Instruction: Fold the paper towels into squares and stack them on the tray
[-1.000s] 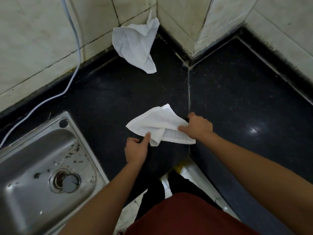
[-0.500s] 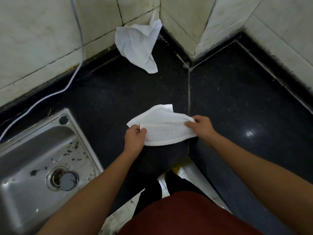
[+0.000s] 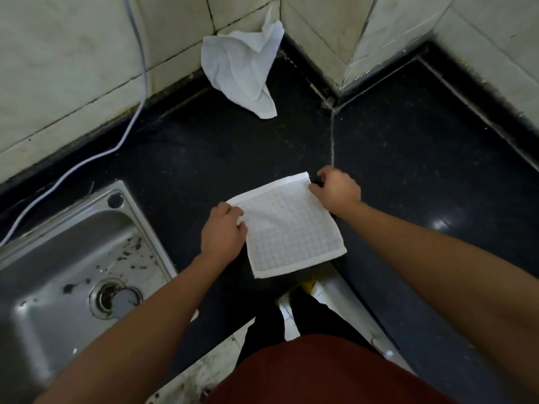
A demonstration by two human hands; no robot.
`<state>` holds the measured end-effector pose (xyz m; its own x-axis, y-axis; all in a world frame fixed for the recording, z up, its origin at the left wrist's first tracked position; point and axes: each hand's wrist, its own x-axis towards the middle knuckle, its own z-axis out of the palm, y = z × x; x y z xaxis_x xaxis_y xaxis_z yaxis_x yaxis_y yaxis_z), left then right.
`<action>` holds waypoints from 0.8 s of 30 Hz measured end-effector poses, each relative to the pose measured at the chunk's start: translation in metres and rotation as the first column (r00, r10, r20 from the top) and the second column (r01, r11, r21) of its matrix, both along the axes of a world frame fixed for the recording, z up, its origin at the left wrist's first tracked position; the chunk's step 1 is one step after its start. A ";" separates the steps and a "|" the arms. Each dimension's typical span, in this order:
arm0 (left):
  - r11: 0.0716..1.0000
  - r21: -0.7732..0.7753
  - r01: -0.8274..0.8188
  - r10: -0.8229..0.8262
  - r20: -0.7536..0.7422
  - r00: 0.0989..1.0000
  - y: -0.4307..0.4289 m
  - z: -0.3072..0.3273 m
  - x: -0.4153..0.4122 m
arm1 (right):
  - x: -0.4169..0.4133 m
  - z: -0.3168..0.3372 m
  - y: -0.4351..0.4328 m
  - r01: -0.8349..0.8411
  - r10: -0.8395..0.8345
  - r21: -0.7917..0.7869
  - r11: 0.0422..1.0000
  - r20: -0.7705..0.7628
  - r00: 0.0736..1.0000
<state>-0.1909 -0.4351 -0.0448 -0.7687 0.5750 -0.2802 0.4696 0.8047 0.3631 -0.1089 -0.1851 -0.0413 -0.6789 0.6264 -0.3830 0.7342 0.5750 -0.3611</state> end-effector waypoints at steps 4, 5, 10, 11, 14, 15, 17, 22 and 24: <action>0.950 -0.226 0.216 -0.207 0.066 0.976 0.006 -0.001 0.006 | -0.023 -0.016 0.002 -0.022 0.027 -0.039 0.999 0.130 0.991; 0.939 -0.255 0.232 -0.219 0.078 0.973 0.006 -0.002 0.006 | -0.027 -0.019 0.002 -0.031 0.040 -0.066 0.997 0.133 0.990; 0.895 -0.336 0.294 -0.289 0.066 0.955 0.006 -0.010 -0.018 | -0.040 -0.017 0.020 0.077 -0.076 -0.027 0.997 0.045 0.996; 0.887 -0.347 0.306 -0.306 0.055 0.950 0.008 -0.012 -0.024 | -0.040 -0.016 0.024 0.095 -0.096 0.009 0.995 0.050 0.994; 0.870 -0.369 0.327 -0.329 0.059 0.942 0.013 -0.012 -0.039 | -0.035 -0.018 0.028 0.040 -0.054 0.101 0.994 0.143 0.988; 0.865 -0.381 0.327 -0.330 0.060 0.942 0.014 -0.012 -0.041 | -0.033 -0.019 0.027 0.008 -0.027 0.119 0.993 0.160 0.987; 0.870 -0.386 0.306 -0.314 0.045 0.948 0.016 -0.008 -0.039 | -0.025 -0.015 0.026 -0.048 0.030 0.135 0.990 0.130 0.991; 0.921 -0.193 0.338 -0.359 -0.089 0.929 0.022 0.007 0.004 | 0.021 0.014 0.007 -0.390 0.392 0.090 0.916 -0.007 0.920; 0.878 -0.166 0.450 -0.455 0.008 0.891 0.021 0.008 0.030 | 0.044 0.020 -0.006 -0.569 0.568 -0.031 0.822 0.121 0.814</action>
